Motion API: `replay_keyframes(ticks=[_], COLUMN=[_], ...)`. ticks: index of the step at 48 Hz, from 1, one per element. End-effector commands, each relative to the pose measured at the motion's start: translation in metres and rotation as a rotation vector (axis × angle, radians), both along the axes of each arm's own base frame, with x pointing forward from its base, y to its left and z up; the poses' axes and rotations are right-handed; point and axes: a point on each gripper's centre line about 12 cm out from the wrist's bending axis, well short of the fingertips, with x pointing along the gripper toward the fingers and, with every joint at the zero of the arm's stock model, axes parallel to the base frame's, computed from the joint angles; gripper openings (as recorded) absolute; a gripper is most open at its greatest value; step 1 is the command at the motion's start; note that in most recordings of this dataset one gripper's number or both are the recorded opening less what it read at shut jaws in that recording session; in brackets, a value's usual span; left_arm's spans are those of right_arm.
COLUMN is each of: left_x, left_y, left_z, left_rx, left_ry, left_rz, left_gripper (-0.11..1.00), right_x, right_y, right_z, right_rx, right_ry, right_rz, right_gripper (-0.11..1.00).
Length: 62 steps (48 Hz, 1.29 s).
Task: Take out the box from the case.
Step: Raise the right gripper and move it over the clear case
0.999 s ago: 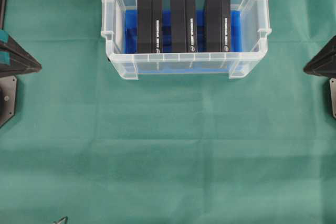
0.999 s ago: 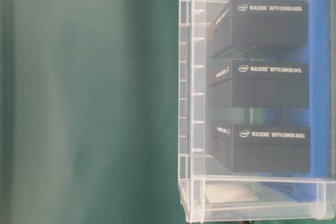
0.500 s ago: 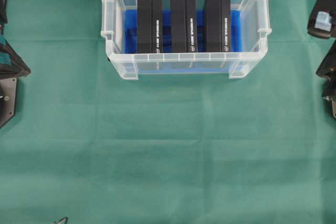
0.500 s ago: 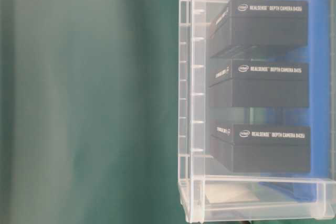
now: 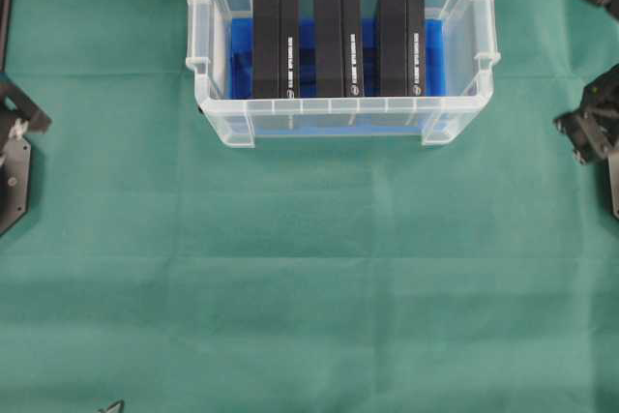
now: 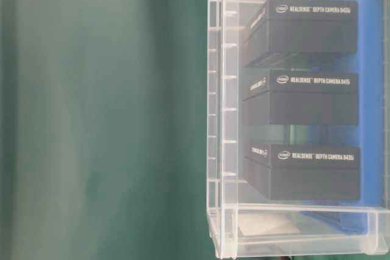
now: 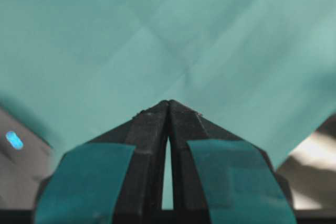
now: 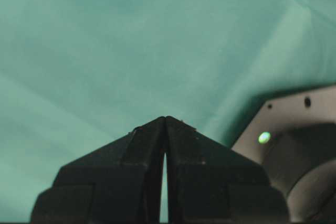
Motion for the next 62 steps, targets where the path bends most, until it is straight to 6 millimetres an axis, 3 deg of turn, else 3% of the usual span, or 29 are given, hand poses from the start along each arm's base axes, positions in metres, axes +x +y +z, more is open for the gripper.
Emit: replay_keyframes(ticks=[1, 10, 21, 31, 49, 62], left_x=[-0.004, -0.002, 0.004, 0.009, 0.012, 0.010], left_y=[0.000, -0.004, -0.003, 0.019, 0.076, 0.097], left_z=[0.009, 0.008, 0.005, 0.002, 0.001, 0.000], left_rx=[-0.065, -0.130, -0.114, -0.086, 0.000, 0.003], left_ry=[-0.006, 0.007, 0.037, 0.067, 0.122, 0.143], left_rz=[0.128, 0.223, 0.226, 0.297, 0.342, 0.401], left_gripper=[0.01, 0.02, 0.03, 0.03, 0.03, 0.04], right_x=[0.000, 0.001, 0.007, 0.005, -0.006, -0.005], right_y=[-0.002, -0.002, -0.003, -0.025, -0.089, -0.108], right_z=[0.009, 0.007, 0.004, 0.005, 0.002, -0.003], right_rx=[0.005, 0.023, 0.013, -0.038, -0.092, -0.108], right_ry=[-0.019, -0.019, 0.005, 0.004, -0.006, -0.011], right_rz=[-0.092, -0.204, -0.211, -0.255, -0.263, -0.270], right_gripper=[0.00, 0.00, 0.00, 0.00, 0.00, 0.00])
